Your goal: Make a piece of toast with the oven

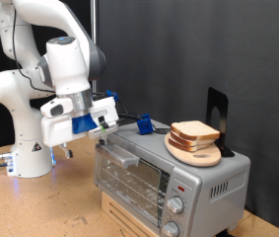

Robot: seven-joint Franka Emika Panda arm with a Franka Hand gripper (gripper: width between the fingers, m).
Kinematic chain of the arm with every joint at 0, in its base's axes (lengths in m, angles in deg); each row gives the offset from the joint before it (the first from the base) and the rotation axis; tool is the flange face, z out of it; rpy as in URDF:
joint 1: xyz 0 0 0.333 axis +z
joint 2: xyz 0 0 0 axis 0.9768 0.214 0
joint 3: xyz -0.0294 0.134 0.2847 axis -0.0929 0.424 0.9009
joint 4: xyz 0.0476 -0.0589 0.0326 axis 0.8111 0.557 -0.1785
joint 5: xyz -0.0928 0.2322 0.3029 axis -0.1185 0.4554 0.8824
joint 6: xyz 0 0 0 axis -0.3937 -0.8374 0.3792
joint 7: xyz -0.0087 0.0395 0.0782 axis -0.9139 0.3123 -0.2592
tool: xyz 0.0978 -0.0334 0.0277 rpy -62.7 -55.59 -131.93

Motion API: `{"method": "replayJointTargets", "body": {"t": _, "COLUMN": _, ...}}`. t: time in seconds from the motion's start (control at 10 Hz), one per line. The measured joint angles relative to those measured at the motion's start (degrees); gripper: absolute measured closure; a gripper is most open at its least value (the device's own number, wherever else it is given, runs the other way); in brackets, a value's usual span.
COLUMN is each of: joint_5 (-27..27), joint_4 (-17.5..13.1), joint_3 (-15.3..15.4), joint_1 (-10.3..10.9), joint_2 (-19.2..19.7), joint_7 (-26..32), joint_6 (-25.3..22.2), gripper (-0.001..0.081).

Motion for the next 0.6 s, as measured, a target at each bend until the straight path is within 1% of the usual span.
{"method": "replayJointTargets", "body": {"t": 0.4, "joint_5": -6.70, "joint_4": 0.28, "joint_3": 0.63, "joint_1": -4.76, "joint_2": 3.35, "joint_7": -4.41, "joint_6": 2.95, "gripper": 0.0124}}
{"method": "replayJointTargets", "body": {"t": 0.6, "joint_5": -7.59, "joint_4": 0.40, "joint_3": 0.54, "joint_1": -6.28, "joint_2": 4.64, "joint_7": -4.37, "joint_6": 4.42, "gripper": 0.0124}}
